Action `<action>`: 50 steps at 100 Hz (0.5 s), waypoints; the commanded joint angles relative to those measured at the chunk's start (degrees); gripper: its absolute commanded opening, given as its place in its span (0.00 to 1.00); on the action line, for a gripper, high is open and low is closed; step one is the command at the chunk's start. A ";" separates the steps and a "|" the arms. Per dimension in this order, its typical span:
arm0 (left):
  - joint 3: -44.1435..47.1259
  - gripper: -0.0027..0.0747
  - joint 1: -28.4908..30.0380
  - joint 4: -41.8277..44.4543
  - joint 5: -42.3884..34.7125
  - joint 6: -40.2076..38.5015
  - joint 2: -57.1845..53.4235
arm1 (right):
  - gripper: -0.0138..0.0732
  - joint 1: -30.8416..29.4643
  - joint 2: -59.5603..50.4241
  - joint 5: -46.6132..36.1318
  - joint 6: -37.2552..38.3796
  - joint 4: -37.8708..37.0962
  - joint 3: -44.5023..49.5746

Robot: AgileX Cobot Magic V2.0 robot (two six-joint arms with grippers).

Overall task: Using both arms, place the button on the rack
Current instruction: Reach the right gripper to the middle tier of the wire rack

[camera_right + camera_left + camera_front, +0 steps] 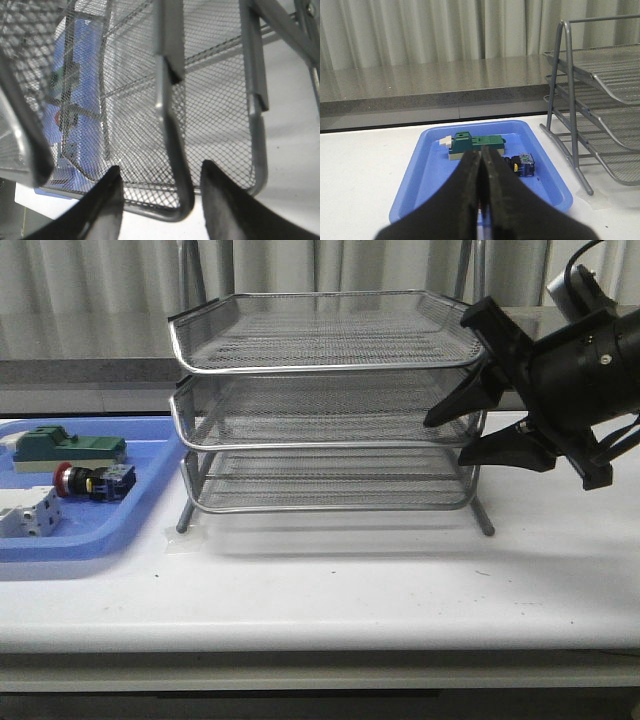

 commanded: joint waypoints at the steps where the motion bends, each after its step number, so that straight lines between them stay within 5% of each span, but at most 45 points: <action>1: 1.85 0.01 -0.49 -0.02 -4.63 -0.40 -1.82 | 0.45 0.07 -1.89 3.22 -1.03 4.18 -1.74; 24: 1.85 0.01 -0.49 -0.02 -4.63 -0.40 -1.82 | 0.23 0.07 -1.89 3.17 -1.92 3.81 -1.61; 50: 1.85 0.01 -0.49 -0.02 -4.63 -0.40 -1.82 | 0.22 0.57 -1.89 3.38 -1.92 0.09 -0.54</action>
